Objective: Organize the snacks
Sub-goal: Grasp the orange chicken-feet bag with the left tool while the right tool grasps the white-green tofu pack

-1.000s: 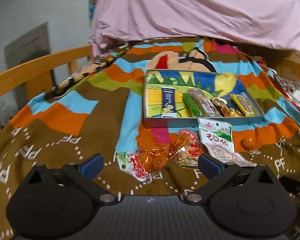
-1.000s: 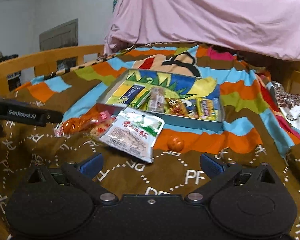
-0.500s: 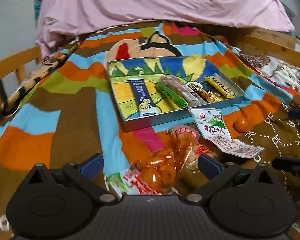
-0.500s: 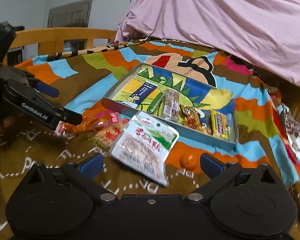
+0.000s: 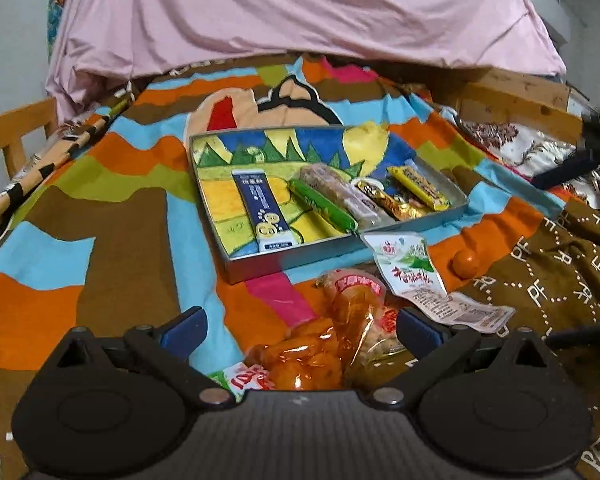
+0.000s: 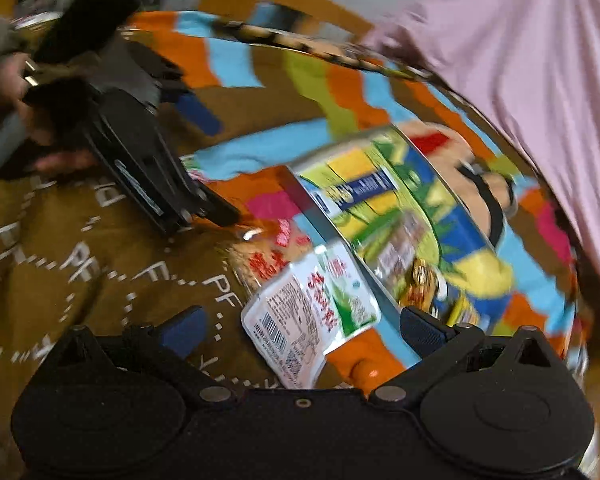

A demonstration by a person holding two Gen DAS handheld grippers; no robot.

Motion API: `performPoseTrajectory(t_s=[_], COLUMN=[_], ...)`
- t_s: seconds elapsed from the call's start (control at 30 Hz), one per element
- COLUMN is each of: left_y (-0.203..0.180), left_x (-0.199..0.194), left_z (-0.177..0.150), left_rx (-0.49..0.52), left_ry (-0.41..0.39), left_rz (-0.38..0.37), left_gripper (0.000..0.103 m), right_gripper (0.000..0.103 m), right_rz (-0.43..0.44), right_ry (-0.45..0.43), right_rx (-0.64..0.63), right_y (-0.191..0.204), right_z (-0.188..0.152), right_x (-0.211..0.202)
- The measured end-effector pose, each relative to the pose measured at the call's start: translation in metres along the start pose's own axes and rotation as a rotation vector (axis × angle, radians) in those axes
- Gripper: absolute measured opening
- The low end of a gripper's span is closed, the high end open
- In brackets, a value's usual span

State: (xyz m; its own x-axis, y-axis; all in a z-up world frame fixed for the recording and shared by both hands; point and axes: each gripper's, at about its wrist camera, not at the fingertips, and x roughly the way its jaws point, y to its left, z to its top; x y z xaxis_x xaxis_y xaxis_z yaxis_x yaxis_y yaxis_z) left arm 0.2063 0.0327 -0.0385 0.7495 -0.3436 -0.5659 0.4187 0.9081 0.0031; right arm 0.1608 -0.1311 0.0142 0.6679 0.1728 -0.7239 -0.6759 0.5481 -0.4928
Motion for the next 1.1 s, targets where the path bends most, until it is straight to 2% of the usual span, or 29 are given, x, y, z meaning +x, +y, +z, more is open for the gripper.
performPoseTrajectory(t_s=[0.1, 0.17, 0.3, 0.43, 0.53, 0.67, 0.83, 1.03, 1.1], left_y=[0.006, 0.014, 0.027, 0.028, 0.024, 0.022, 0.018, 0.013, 0.011], left_x=[-0.004, -0.007, -0.003, -0.001, 0.007, 0.02, 0.04, 0.051, 0.051], left_z=[-0.007, -0.012, -0.012, -0.012, -0.013, -0.015, -0.013, -0.007, -0.005], left_rx=[-0.03, -0.075, -0.145, -0.143, -0.126, -0.091, -0.067, -0.042, -0.041], left_ry=[-0.021, -0.036, -0.026, -0.032, 0.004, 0.07, 0.128, 0.195, 0.216], left_rz=[-0.006, -0.005, -0.056, -0.089, -0.111, -0.139, -0.132, -0.11, -0.1], left_gripper=[0.102, 0.102, 0.102, 0.102, 0.102, 0.102, 0.102, 0.093, 0.089], right_gripper=[0.102, 0.102, 0.102, 0.102, 0.102, 0.102, 0.102, 0.102, 0.097], right_rz=[0.027, 0.015, 0.039, 0.042, 0.006, -0.042, -0.145, -0.259, -0.259], right_ry=[0.011, -0.014, -0.046, -0.116, -0.162, -0.176, -0.177, -0.187, -0.206], right_rx=[-0.049, -0.039, 0.106, 0.216, 0.286, 0.371, 0.425, 0.48, 0.503], right_y=[-0.009, -0.011, -0.006, 0.009, 0.022, 0.024, 0.019, 0.002, -0.004], right_z=[0.008, 0.01, 0.004, -0.006, -0.016, -0.031, -0.05, -0.071, -0.077], right_x=[-0.009, -0.007, 0.017, 0.039, 0.058, 0.072, 0.082, 0.086, 0.084])
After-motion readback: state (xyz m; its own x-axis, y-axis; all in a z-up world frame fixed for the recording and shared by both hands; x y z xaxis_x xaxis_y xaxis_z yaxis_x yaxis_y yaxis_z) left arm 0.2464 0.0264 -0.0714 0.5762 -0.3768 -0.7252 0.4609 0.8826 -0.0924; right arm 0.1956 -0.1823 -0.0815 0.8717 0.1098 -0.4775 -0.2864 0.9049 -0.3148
